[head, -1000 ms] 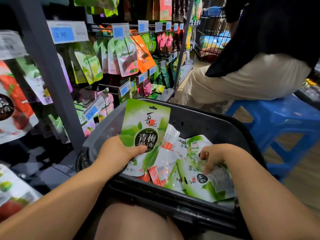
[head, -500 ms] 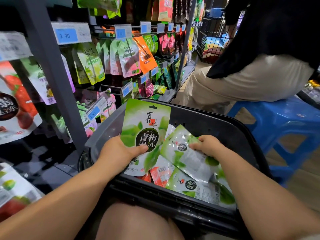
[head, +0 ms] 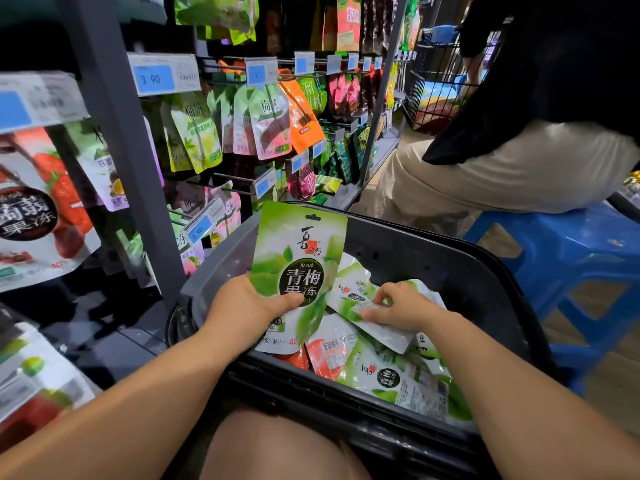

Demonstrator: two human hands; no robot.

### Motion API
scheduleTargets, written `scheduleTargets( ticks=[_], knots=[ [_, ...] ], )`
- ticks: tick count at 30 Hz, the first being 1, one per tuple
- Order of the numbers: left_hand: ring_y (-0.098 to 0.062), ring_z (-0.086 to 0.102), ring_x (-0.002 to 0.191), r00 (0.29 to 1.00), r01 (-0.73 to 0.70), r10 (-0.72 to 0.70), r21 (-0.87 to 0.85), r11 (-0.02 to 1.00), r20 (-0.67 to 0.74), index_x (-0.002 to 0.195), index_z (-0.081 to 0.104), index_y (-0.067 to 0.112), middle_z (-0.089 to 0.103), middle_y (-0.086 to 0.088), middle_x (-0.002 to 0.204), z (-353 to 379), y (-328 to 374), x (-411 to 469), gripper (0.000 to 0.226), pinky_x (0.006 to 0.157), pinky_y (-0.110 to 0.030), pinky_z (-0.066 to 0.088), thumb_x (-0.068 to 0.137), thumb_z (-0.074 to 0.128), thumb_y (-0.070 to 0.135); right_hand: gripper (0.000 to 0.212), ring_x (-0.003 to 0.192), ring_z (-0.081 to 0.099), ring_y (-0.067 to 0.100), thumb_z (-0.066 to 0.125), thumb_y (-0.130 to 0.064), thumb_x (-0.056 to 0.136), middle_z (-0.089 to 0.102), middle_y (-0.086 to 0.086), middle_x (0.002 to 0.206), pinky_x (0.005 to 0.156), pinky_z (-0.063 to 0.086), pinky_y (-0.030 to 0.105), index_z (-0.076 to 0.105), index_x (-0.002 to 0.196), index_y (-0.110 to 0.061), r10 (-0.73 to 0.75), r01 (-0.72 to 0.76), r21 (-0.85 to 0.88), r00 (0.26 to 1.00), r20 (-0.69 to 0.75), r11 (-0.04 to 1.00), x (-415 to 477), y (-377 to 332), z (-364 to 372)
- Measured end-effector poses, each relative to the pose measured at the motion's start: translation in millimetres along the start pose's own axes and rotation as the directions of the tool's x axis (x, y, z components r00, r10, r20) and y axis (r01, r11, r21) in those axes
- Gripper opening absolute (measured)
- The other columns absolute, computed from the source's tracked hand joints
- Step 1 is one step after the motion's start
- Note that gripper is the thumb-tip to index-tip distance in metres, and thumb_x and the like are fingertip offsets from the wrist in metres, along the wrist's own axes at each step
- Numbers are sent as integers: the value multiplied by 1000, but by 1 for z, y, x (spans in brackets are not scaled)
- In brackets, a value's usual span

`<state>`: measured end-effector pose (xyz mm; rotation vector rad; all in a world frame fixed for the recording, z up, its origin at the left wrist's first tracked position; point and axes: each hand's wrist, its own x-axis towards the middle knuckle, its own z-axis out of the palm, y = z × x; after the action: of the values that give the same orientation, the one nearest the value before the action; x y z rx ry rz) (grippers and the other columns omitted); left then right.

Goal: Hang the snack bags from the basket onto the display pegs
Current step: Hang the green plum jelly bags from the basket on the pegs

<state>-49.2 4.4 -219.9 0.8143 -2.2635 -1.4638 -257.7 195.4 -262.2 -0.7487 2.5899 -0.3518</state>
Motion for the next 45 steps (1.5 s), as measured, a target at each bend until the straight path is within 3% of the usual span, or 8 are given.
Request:
scheduleTargets(
  ticks=[7,18,23,30,33,37,40,45],
  knots=[
    [-1,67,77,1000,1,-1,-28,1000,-3,87,74,27,74,14,80,0,-2,1,15,65,-17,46,75,83,28,95,123,48,22,83,-67,58,43,-4,141,102,44,40,42,137,-33,13,-8,-40,992,128,999,-7,-6,4],
    [2,64,75,1000,9,-10,-72,997,-22,86,72,30,72,16,80,0,-2,2,14,61,-14,43,76,82,29,14,87,65,25,62,-25,89,67,8,93,76,52,36,63,100,-16,126,-64,339,978,-165,939,-7,-5,-17],
    [1,65,72,999,39,-41,-114,993,-15,90,73,28,73,15,82,2,-2,2,17,59,-15,44,76,83,29,19,85,69,35,54,-8,95,70,19,98,75,58,48,59,113,-5,163,22,943,983,-80,331,-20,-10,-24],
    [-16,72,81,987,118,-149,-390,913,-51,90,75,19,77,5,84,-1,4,5,16,71,-26,53,76,83,18,17,65,74,29,51,-15,98,75,15,80,52,60,45,65,98,-5,-25,57,981,998,-63,-186,-46,-51,-35],
    [-21,73,89,990,85,-126,-435,897,-68,92,76,15,77,4,87,-11,16,5,23,89,-40,56,72,86,22,15,66,74,29,63,-5,85,75,17,81,51,59,38,64,99,0,-176,88,980,977,-119,-177,-57,-72,-40],
    [-29,70,100,985,112,-168,-574,811,-45,98,76,11,76,-5,99,-32,35,-5,53,100,-53,49,55,93,35,102,84,73,40,100,-14,24,70,29,104,66,61,47,61,117,5,-334,126,988,931,-149,-91,-56,-97,-44],
    [-38,60,117,957,242,-282,-735,634,72,114,70,8,67,-16,122,-52,41,-12,94,99,-61,46,33,99,48,102,83,73,39,101,-20,23,71,28,103,69,61,50,63,115,3,-382,210,974,897,-225,-80,-58,-125,-50],
    [-37,66,107,988,151,-126,-795,588,94,110,72,10,73,-15,108,-86,52,-34,61,95,-55,51,55,88,34,90,88,72,37,101,-29,33,71,24,108,76,61,47,65,111,-4,-397,320,947,868,-300,-17,-73,-173,-64]
  ],
)
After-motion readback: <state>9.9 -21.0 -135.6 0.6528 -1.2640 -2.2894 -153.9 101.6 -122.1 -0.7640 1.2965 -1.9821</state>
